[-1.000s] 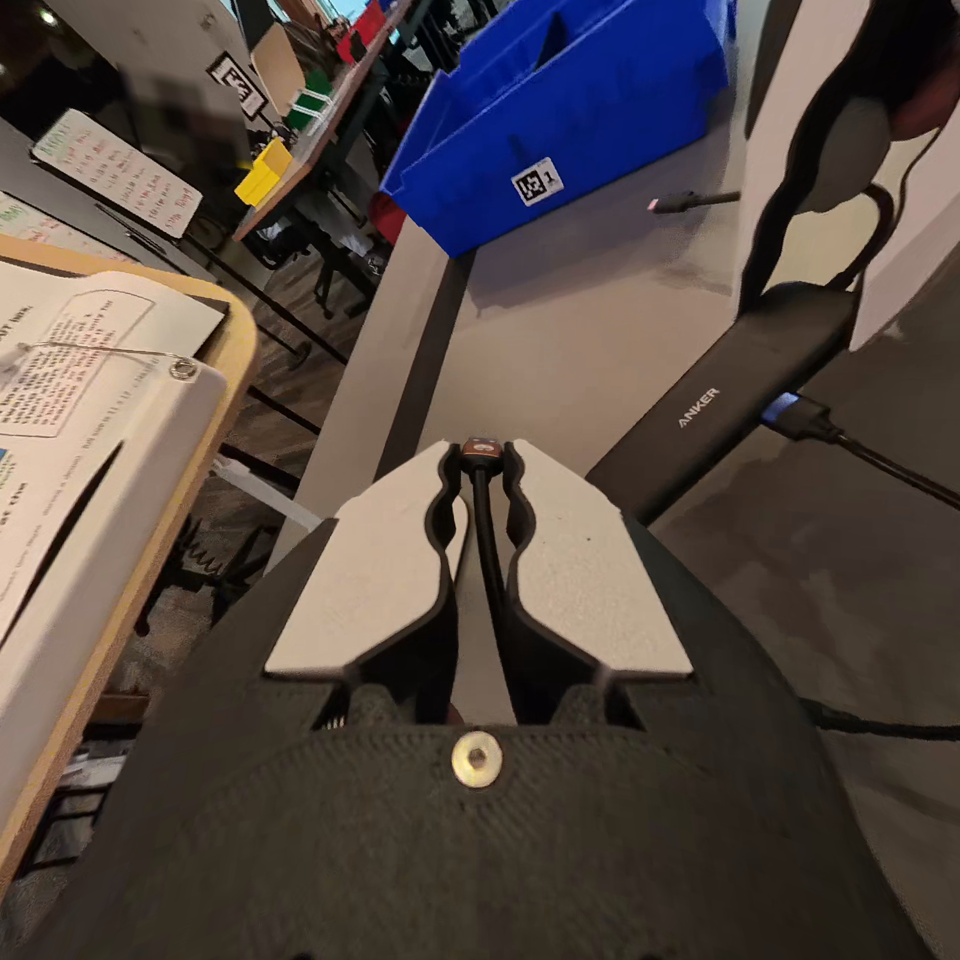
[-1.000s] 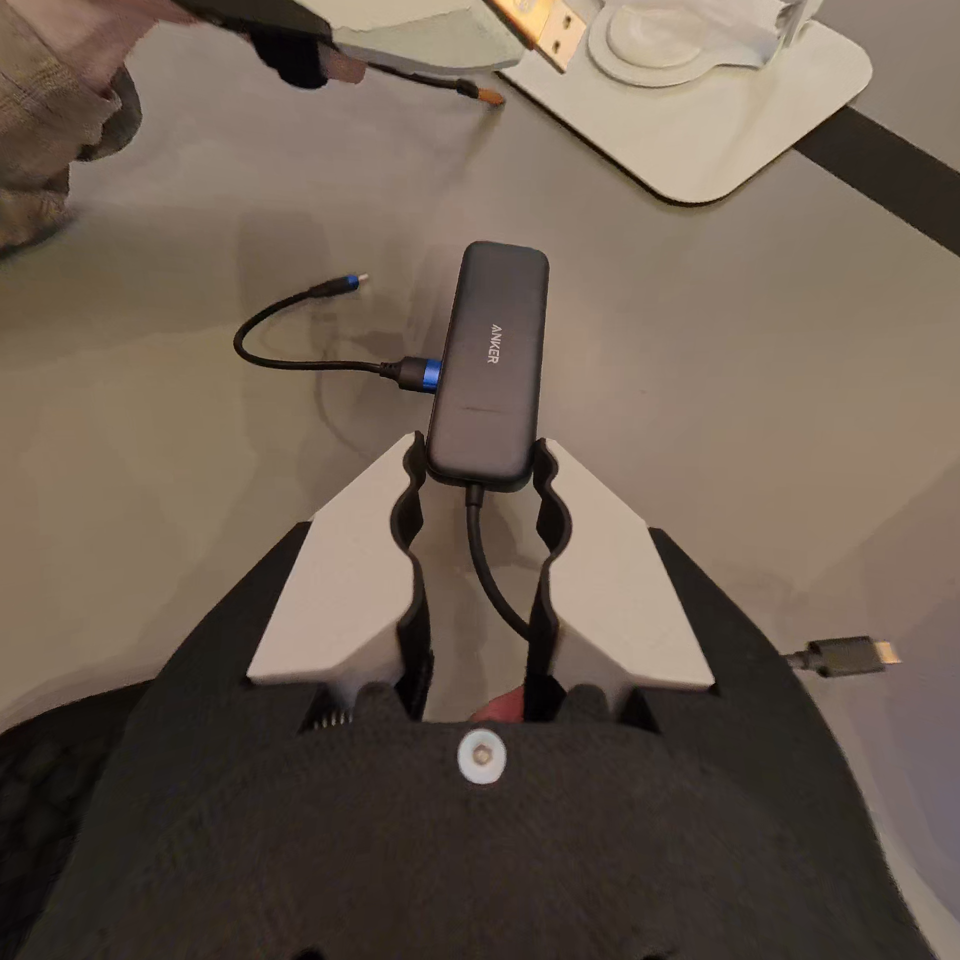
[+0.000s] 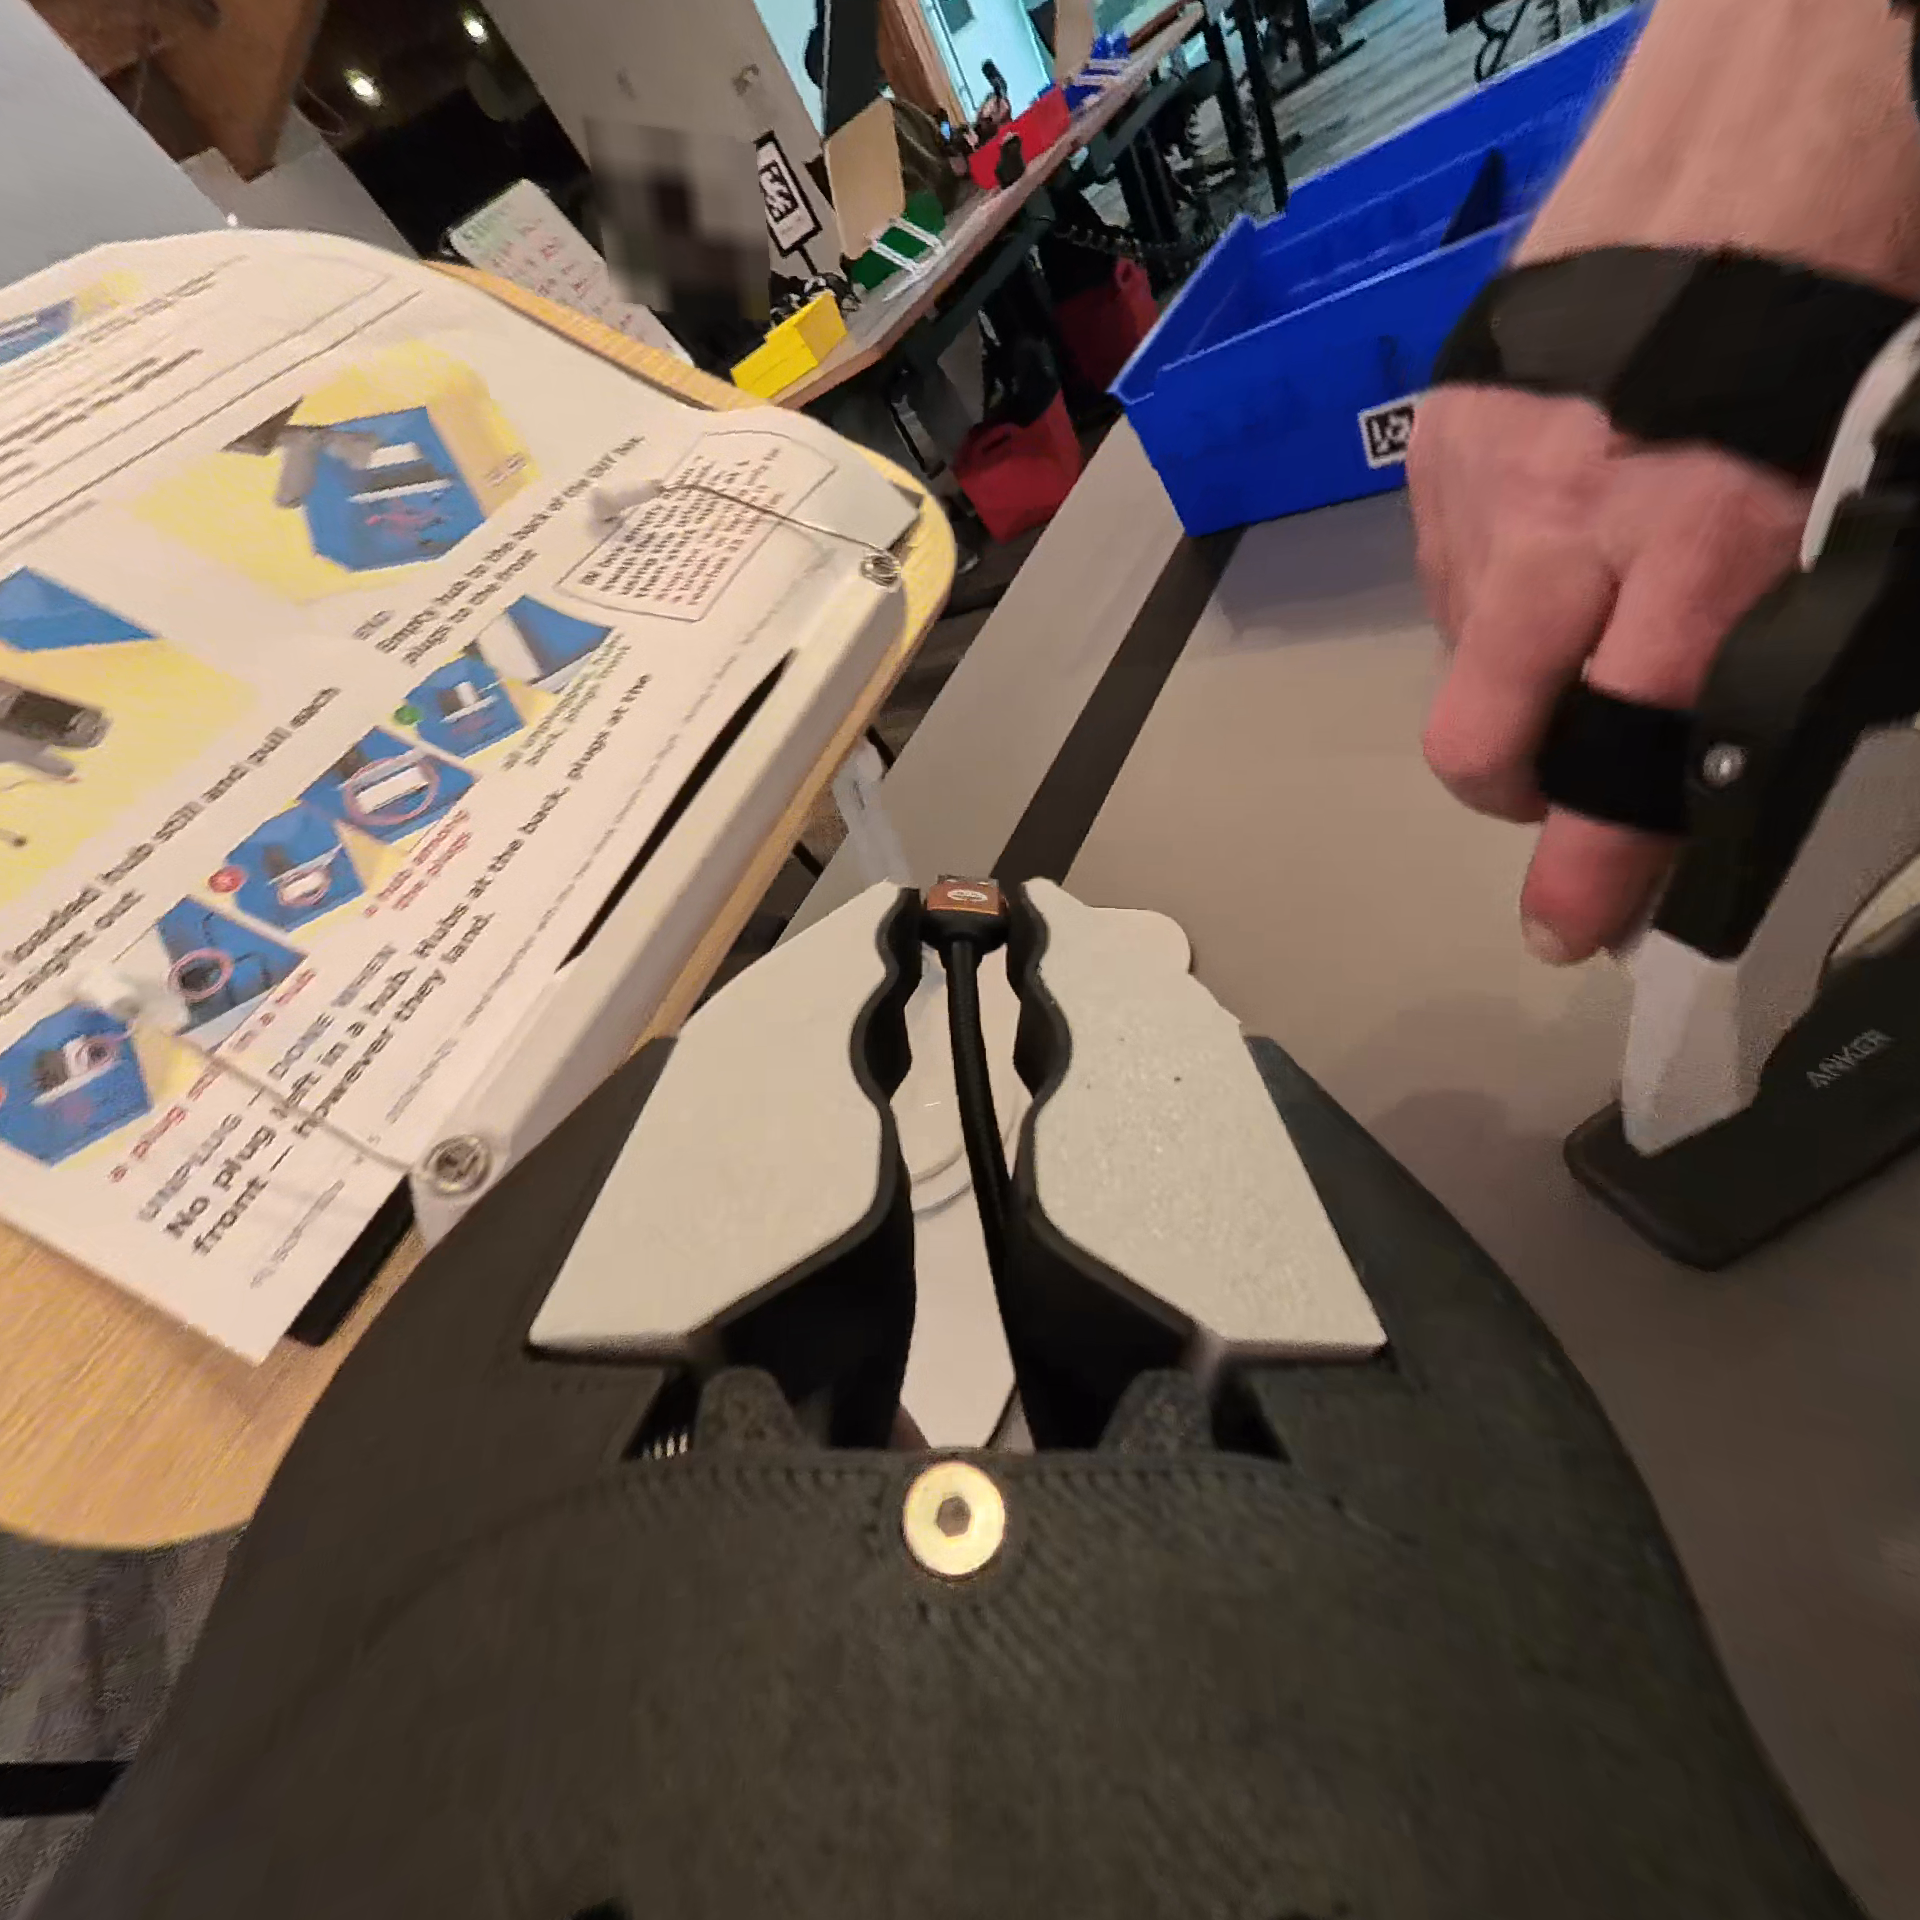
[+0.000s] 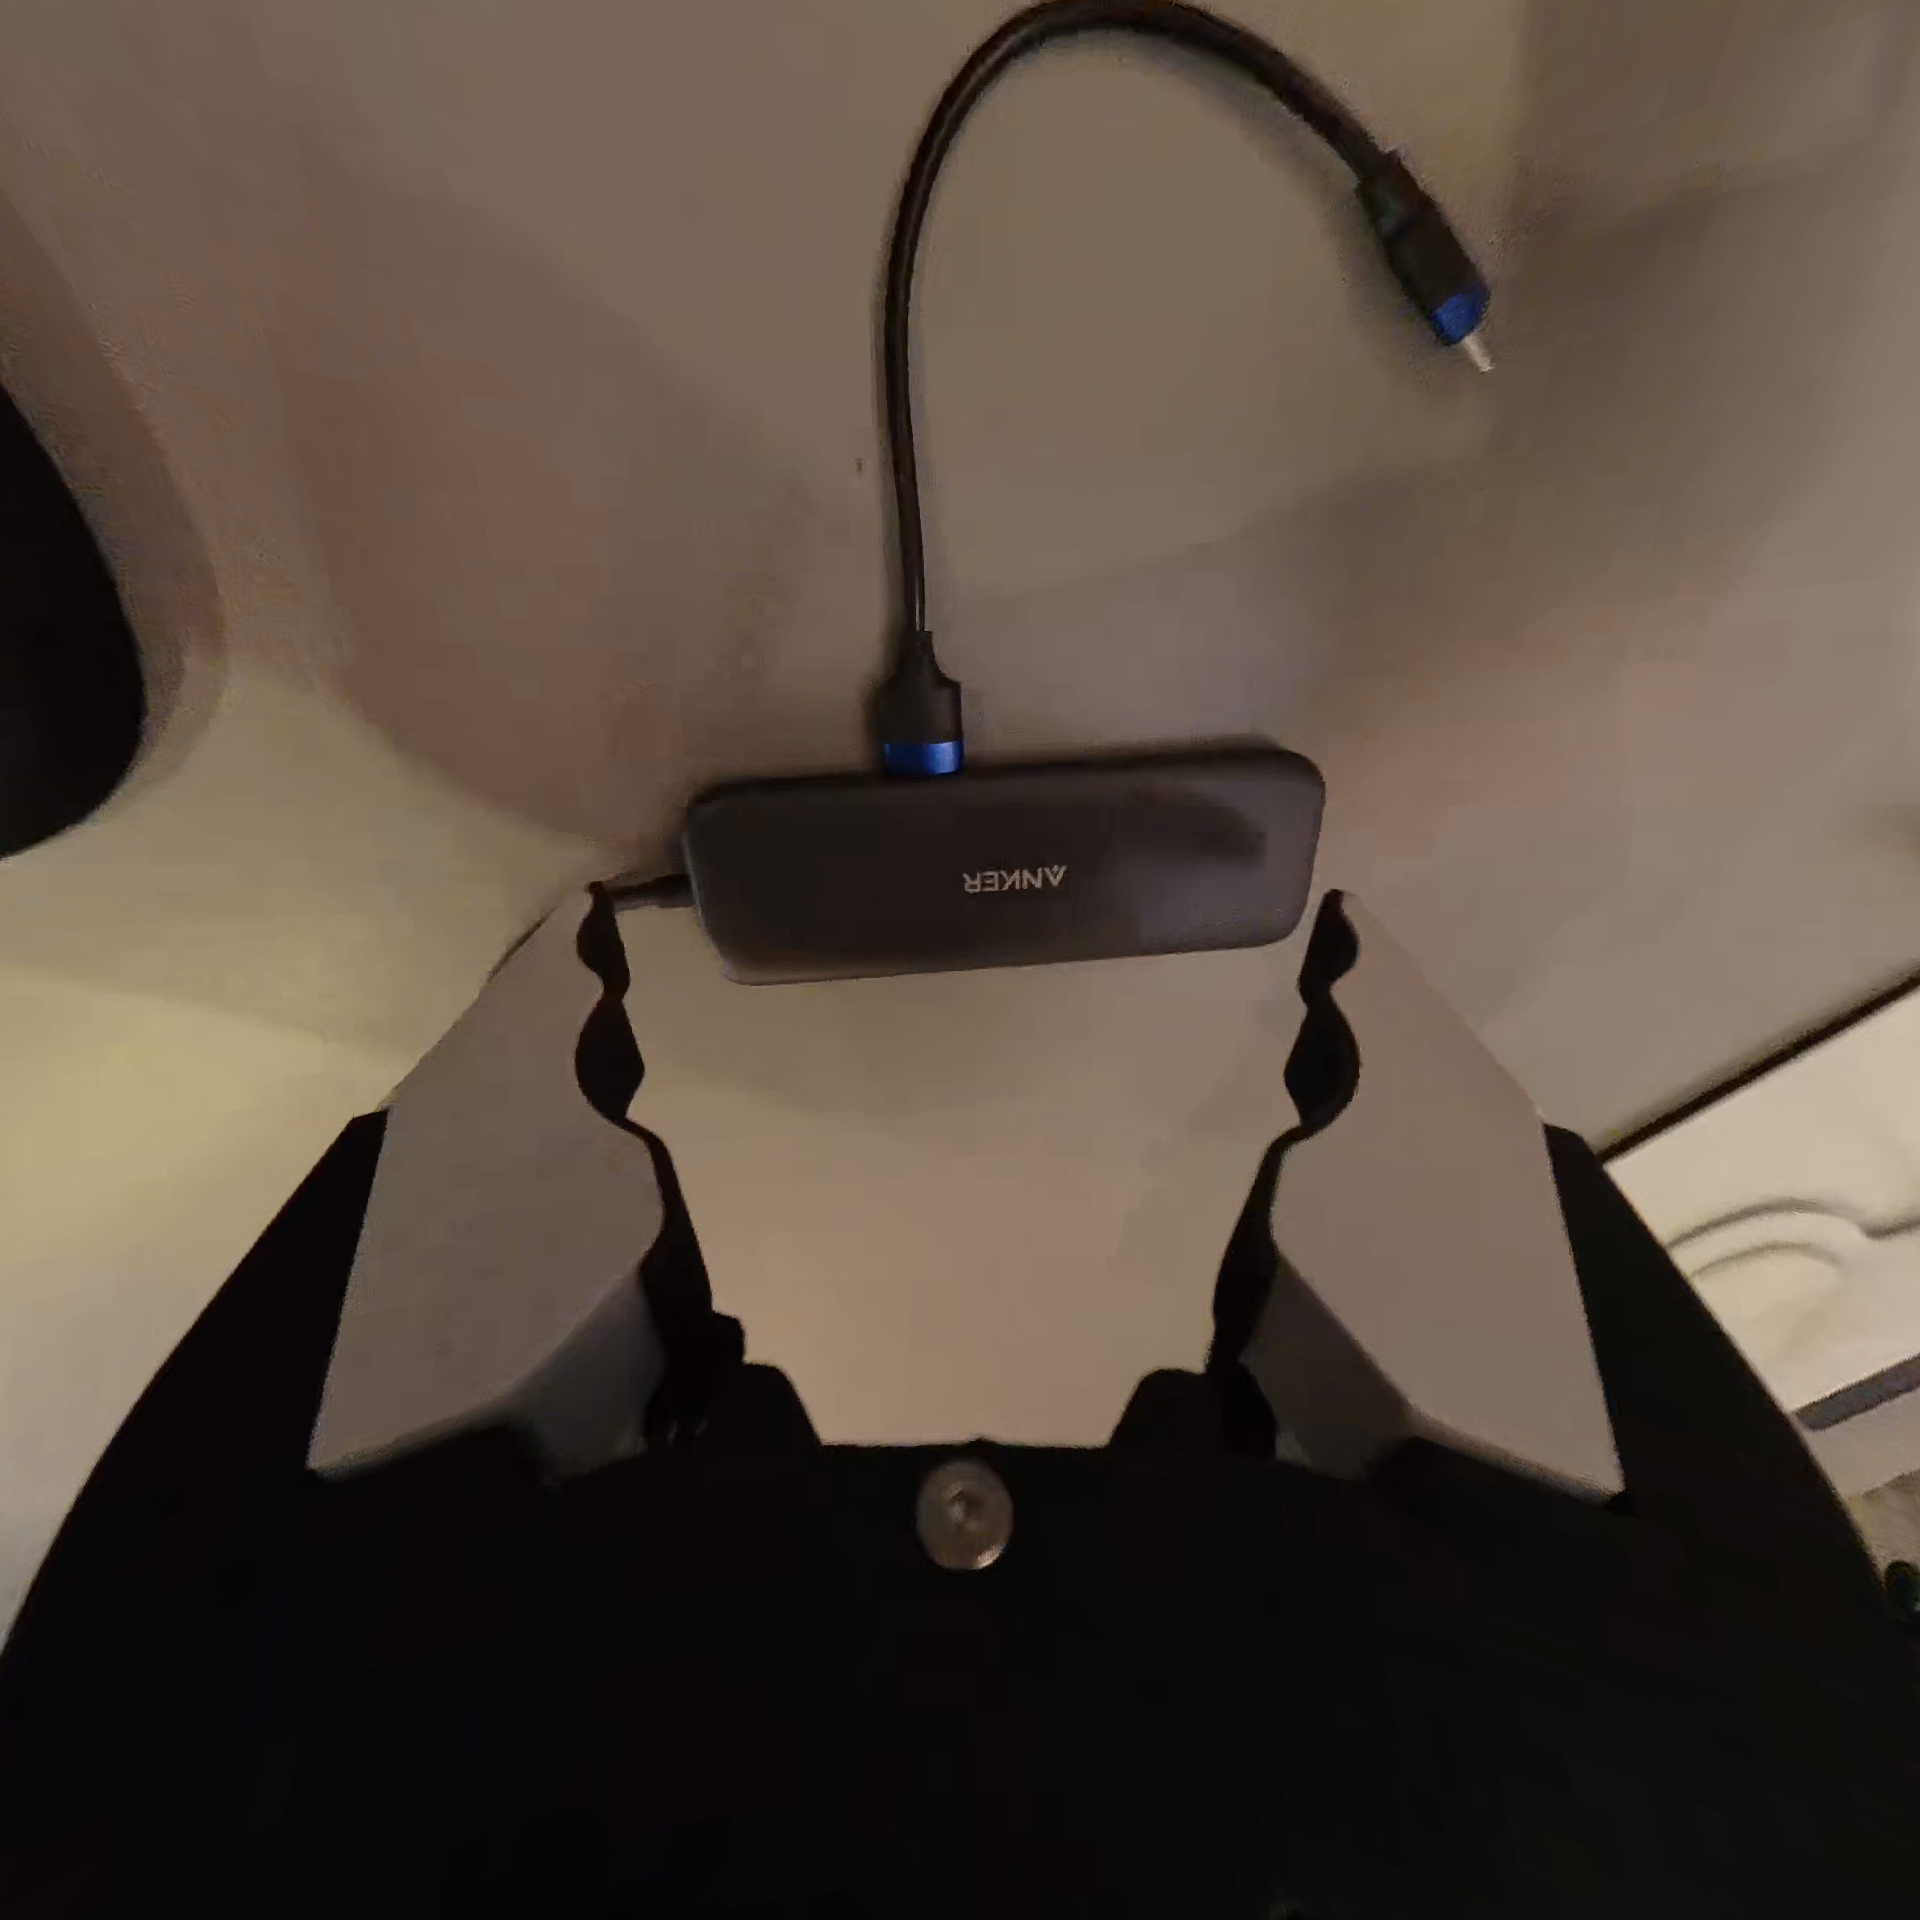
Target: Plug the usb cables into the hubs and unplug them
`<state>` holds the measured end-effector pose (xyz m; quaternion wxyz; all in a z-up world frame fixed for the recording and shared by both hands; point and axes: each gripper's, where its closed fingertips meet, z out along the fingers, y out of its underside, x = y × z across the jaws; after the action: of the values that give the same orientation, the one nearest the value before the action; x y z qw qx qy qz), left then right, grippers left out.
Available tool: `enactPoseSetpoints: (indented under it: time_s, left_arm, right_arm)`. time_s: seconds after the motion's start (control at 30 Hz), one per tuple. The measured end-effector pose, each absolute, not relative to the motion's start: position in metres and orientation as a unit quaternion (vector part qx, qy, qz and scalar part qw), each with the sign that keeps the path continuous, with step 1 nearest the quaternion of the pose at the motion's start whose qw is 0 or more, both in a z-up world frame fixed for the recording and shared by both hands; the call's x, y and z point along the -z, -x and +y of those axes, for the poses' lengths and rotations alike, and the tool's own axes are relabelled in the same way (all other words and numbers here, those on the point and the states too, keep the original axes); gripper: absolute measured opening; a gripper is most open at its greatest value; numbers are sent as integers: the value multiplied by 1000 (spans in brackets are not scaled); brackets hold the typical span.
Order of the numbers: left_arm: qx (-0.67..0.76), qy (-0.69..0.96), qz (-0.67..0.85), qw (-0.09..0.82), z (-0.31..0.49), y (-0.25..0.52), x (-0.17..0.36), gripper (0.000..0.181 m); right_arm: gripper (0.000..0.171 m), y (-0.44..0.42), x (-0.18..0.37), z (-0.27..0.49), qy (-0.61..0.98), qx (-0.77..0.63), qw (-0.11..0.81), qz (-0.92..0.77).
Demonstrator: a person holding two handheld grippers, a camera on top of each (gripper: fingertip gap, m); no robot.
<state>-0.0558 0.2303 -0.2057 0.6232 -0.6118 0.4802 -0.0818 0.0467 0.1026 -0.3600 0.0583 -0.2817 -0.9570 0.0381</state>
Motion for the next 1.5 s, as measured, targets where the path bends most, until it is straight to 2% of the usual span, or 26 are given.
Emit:
enactPoseSetpoints:
  time_s: [0.23, 0.33, 0.4, 0.43, 0.7, 1.2, 1.5]
  left_arm:
    - [91, 615, 457, 636, 235, 71, 197, 16]
    - [87, 613, 455, 640, 235, 74, 193, 16]
    - [88, 613, 452, 643, 235, 76, 191, 16]
    - [87, 613, 450, 643, 235, 77, 190, 16]
    - [90, 611, 453, 643, 235, 75, 190, 16]
    - [98, 607, 461, 640, 232, 67, 192, 16]
    - [131, 596, 468, 640, 221, 52, 186, 16]
  right_arm:
    - [129, -46, 368, 116, 218, -10, 40, -975]
    - [136, -45, 375, 111, 206, -8, 34, -978]
    - [153, -45, 381, 113, 211, 0, 34, -977]
    - [156, -44, 382, 113, 219, 0, 34, -975]
    - [129, -41, 381, 108, 278, -50, 13, -959]
    - [128, -45, 375, 113, 392, -83, 37, -915]
    - [128, -51, 330, 142, 470, -136, 74, -869]
